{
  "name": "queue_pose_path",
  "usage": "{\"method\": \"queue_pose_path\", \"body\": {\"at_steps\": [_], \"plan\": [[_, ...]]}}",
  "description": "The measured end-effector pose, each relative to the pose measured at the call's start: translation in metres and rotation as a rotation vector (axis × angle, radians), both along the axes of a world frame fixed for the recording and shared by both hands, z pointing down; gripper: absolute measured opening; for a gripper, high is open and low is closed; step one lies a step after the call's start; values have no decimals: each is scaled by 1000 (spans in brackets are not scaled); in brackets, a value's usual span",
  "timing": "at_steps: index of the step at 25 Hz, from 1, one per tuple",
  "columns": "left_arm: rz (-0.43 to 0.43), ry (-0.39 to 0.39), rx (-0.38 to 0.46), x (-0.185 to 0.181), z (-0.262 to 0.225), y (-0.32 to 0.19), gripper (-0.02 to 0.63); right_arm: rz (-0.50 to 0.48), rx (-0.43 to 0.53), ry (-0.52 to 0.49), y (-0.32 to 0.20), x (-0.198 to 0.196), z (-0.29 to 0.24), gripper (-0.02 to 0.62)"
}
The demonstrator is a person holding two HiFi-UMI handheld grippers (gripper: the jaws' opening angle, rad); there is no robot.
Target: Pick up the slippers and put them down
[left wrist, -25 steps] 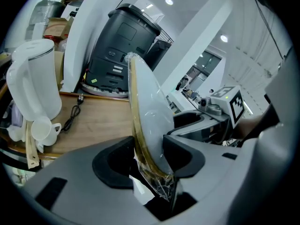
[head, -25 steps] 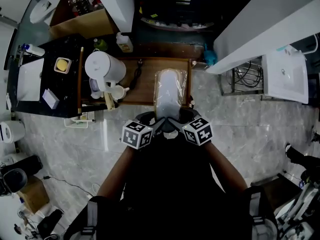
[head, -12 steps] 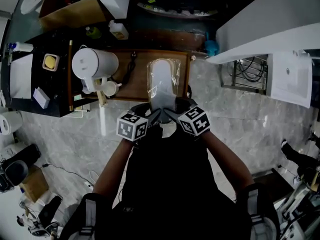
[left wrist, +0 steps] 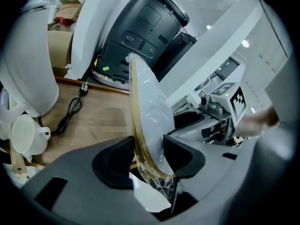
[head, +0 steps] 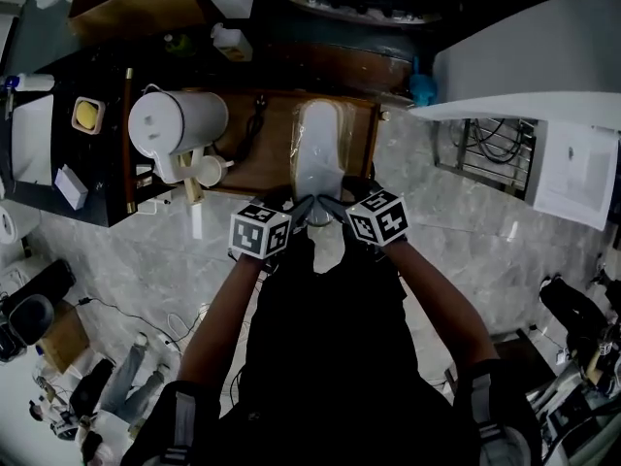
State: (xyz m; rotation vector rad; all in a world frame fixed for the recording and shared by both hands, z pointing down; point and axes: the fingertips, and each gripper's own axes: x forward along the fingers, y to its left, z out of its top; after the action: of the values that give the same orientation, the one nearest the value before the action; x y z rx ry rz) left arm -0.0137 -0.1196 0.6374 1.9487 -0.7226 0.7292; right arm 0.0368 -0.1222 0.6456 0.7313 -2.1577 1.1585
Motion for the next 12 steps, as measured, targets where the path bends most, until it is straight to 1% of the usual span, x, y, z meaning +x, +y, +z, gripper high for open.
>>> {"method": "queue_pose_path", "body": {"at_steps": [7, 12], "plan": [[-8, -26, -59, -1, 39, 4, 196, -32, -72, 29, 3, -1, 39, 262], [-12, -40, -79, -5, 55, 5, 196, -36, -90, 37, 4, -5, 55, 264]]}}
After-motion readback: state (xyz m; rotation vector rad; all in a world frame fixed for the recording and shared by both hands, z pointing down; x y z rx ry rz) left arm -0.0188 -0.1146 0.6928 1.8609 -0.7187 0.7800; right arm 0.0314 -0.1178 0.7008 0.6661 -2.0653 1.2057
